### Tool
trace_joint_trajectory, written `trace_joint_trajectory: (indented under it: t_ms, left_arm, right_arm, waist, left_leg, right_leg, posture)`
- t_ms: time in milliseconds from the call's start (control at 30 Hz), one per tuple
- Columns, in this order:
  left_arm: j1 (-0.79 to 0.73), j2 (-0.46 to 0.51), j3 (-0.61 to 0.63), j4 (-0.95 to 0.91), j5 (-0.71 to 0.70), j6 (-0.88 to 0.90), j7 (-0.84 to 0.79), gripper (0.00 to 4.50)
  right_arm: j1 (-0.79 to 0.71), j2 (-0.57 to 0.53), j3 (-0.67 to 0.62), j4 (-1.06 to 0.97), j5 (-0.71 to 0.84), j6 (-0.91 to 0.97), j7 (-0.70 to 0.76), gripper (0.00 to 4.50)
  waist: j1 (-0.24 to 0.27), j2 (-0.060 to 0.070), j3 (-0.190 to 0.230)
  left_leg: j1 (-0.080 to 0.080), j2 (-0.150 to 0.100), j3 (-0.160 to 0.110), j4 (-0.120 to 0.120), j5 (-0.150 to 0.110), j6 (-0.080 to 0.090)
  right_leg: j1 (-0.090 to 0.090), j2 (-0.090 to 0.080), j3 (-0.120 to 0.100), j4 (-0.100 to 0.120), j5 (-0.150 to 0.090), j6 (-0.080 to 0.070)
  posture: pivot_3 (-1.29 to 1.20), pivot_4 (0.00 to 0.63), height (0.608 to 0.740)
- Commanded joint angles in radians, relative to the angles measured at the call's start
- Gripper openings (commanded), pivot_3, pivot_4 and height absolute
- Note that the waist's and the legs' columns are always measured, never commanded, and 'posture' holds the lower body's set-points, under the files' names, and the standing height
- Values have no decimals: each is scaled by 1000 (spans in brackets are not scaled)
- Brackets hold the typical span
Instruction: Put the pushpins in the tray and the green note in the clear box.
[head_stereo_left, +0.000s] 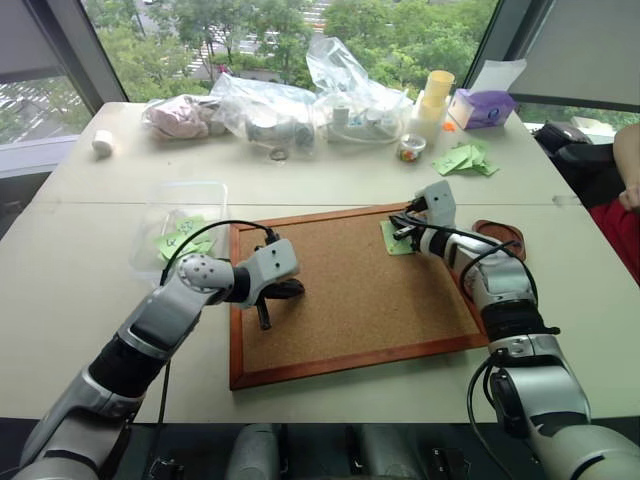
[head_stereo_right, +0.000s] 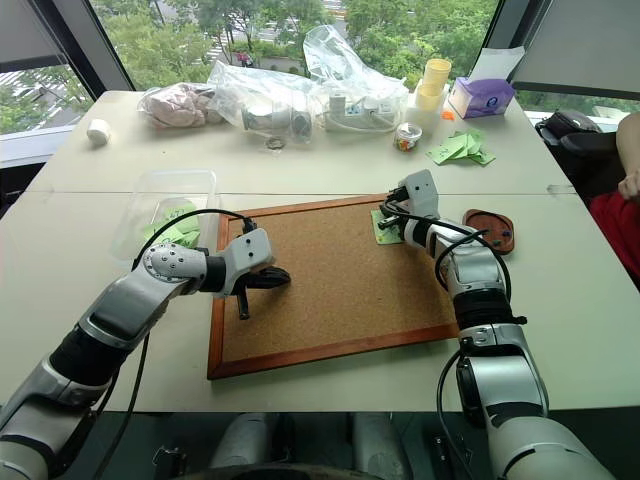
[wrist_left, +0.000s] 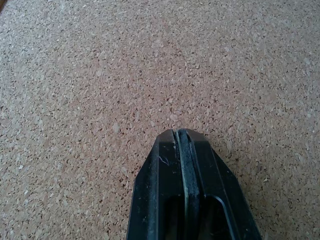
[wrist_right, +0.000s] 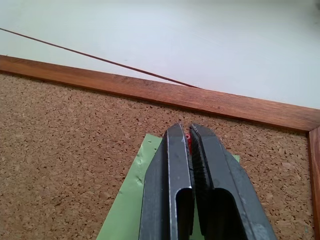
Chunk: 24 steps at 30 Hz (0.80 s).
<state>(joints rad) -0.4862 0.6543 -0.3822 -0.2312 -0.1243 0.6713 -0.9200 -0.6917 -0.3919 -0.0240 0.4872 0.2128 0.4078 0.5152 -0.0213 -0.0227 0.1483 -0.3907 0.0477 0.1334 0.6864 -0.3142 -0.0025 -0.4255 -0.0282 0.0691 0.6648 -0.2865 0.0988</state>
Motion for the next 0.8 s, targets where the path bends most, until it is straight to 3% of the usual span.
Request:
trace_joint_trajectory:
  t_ms: [33, 400, 600, 800]
  left_arm:
    - [33, 25, -56, 20, 33, 36, -20, 0]
    - [42, 36, -42, -7, 22, 11, -56, 0]
    - [18, 89, -15, 55, 41, -172, -142, 0]
    - [-22, 36, 16, 107, -10, -226, -190, 0]
  right_arm:
    - [-17, -6, -64, -55, 23, -39, -18, 91]
    - [21, -15, -123, -133, 43, -1, -33, 91]
    - [98, -140, -206, -231, 44, 87, -65, 91]
    - [151, -198, -257, -274, 54, 207, -109, 91]
  waist:
    - [0, 0, 0]
    - [-11, 2, -1]
    - [-17, 2, -1]
    - [-23, 3, -1]
  left_leg:
    - [0, 0, 0, 0, 0, 0]
    - [1, 1, 0, -1, 0, 0]
    - [0, 0, 0, -2, 0, 0]
    - [1, 1, 1, -2, 0, -1]
  right_leg:
    - [0, 0, 0, 0, 0, 0]
    - [0, 1, 0, 0, 0, 0]
    - [0, 0, 0, -1, 0, 0]
    - [0, 1, 1, 0, 0, 0]
  posture:
    - [0, 150, 738]
    - [0, 150, 738]
    - [0, 150, 738]
    - [0, 150, 738]
